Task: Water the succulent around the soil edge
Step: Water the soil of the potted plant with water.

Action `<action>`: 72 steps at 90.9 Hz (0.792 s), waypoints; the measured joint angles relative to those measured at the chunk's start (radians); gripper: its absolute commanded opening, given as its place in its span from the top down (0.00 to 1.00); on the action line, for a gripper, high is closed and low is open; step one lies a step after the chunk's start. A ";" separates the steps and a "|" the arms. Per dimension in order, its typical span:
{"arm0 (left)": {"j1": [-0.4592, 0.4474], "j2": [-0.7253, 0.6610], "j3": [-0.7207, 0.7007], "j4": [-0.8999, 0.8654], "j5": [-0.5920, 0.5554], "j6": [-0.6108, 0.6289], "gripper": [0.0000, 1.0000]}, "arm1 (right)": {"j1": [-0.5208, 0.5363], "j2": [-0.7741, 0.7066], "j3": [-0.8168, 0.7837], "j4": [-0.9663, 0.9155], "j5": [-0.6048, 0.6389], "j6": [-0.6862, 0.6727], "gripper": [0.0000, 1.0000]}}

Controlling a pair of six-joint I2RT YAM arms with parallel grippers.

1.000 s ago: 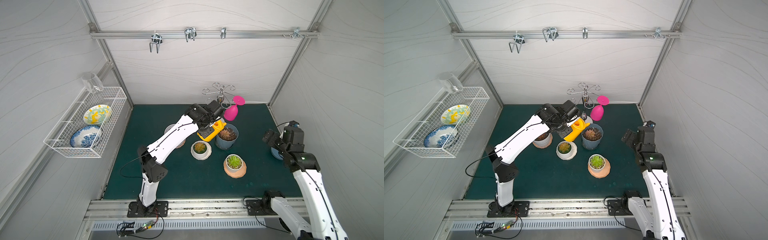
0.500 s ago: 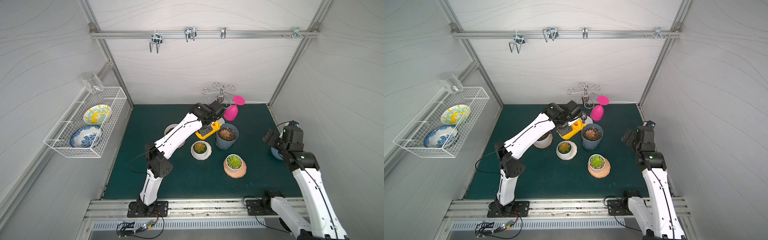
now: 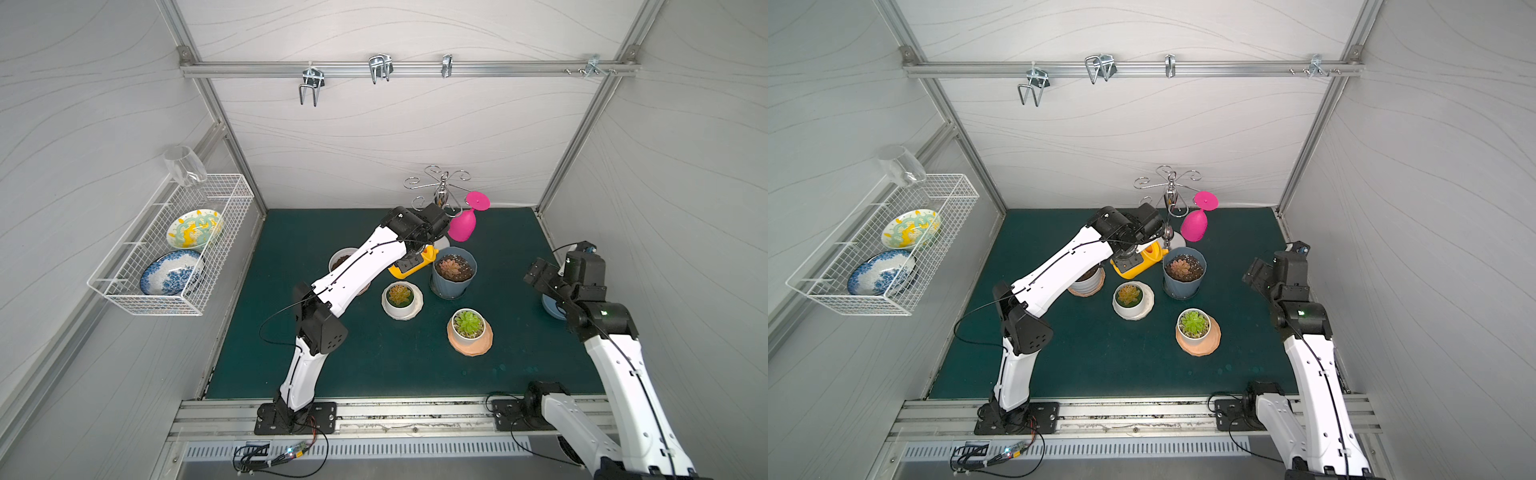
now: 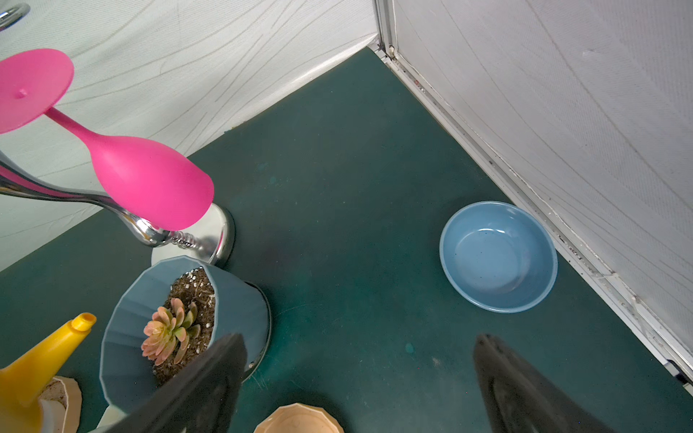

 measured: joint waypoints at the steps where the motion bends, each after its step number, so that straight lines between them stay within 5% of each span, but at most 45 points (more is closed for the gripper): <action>1: 0.000 0.000 0.000 -0.001 0.000 0.000 1.00 | 0.000 0.000 0.000 0.000 0.000 0.000 0.01; 72: -0.048 0.001 -0.002 -0.006 -0.071 0.026 1.00 | -0.002 0.000 0.000 0.001 -0.001 0.000 0.01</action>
